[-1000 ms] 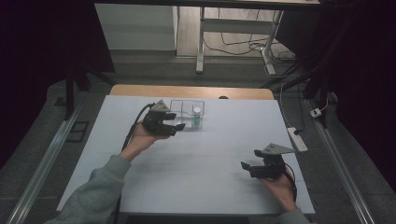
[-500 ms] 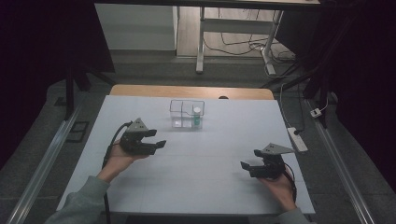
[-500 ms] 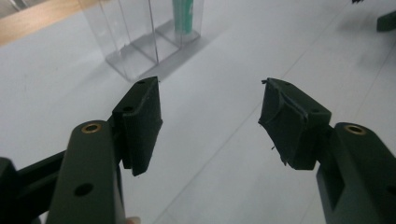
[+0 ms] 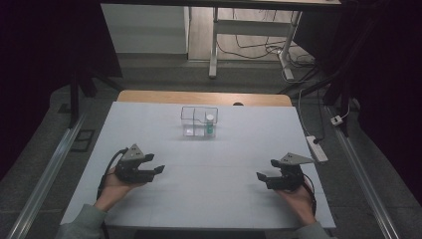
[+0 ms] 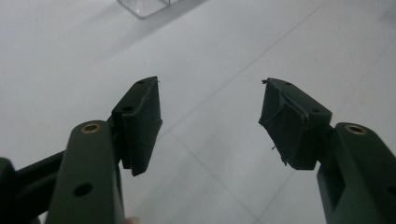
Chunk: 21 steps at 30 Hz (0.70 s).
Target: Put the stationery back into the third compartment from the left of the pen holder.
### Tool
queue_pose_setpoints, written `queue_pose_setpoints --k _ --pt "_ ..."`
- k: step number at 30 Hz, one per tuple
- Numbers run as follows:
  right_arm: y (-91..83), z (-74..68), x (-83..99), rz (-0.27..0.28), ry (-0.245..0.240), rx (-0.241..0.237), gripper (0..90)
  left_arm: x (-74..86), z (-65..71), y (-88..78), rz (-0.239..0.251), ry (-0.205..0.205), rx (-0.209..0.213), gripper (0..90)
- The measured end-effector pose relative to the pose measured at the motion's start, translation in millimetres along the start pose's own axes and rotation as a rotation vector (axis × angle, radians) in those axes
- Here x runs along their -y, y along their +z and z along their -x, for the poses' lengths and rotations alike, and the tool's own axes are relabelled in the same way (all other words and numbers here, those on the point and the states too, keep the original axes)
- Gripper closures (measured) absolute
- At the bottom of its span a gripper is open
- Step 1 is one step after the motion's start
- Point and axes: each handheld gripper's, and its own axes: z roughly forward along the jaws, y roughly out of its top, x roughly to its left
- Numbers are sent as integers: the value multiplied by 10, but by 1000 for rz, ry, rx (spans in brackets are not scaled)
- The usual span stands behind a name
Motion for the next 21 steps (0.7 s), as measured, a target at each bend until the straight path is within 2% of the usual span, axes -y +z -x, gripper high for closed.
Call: queue_pose_setpoints --k 5,9,14,21 --pt "-6 -4 -2 4 -4 -6 193 140 20 -53 -15 5 -32 376" --pt "-14 -10 -4 7 -8 -11 193 229 2 -66 -28 -12 -34 369" --pt "-27 -10 -6 10 -11 -16 193 292 -53 -122 -19 -50 -34 367" --pt "-17 -21 -5 6 -17 -17 194 319 -79 -149 -8 -62 -36 367"
